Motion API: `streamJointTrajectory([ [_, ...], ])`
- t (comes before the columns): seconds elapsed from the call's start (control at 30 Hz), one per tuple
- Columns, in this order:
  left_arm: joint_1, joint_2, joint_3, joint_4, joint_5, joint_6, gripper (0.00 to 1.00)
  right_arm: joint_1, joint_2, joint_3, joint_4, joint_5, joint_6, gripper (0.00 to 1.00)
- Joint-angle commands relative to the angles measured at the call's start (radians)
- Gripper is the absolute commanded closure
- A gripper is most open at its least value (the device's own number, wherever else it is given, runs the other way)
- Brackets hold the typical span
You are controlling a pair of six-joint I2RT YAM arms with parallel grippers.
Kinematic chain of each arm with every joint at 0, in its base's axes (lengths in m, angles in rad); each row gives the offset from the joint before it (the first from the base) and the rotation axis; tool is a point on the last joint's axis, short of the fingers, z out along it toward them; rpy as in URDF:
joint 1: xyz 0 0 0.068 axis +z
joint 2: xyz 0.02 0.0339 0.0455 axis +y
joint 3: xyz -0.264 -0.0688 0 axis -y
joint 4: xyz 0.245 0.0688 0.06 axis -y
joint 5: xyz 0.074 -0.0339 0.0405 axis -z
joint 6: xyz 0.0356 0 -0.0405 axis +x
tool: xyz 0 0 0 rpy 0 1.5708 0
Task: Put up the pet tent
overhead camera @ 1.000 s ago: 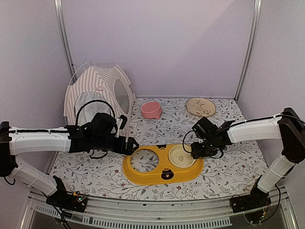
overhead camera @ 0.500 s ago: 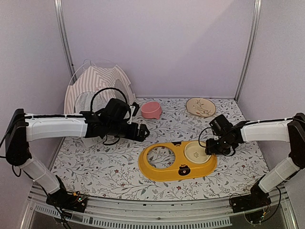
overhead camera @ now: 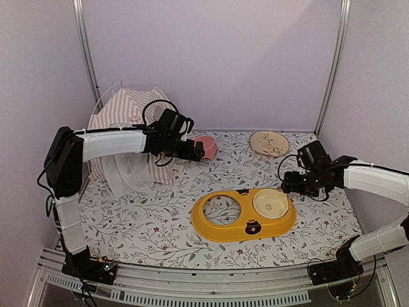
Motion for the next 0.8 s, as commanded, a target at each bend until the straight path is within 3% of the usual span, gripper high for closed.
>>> streamJointTrajectory([
  [0.0,0.049,0.152,0.188,-0.066,-0.002,0.065,0.00,-0.001,-0.066,0.083,-0.011,-0.062,-0.025,0.13],
  [0.37,0.129,0.589,0.755,-0.177,0.030,0.106,0.01,0.019,-0.185,0.124,-0.033,-0.136,-0.011,0.10],
  [0.53,0.167,0.674,0.827,-0.102,0.079,0.054,0.01,0.023,-0.232,0.119,-0.073,-0.139,-0.005,0.09],
  [0.77,0.196,0.752,0.882,0.078,0.360,-0.057,0.01,0.022,-0.271,0.113,-0.124,-0.123,-0.010,0.08],
])
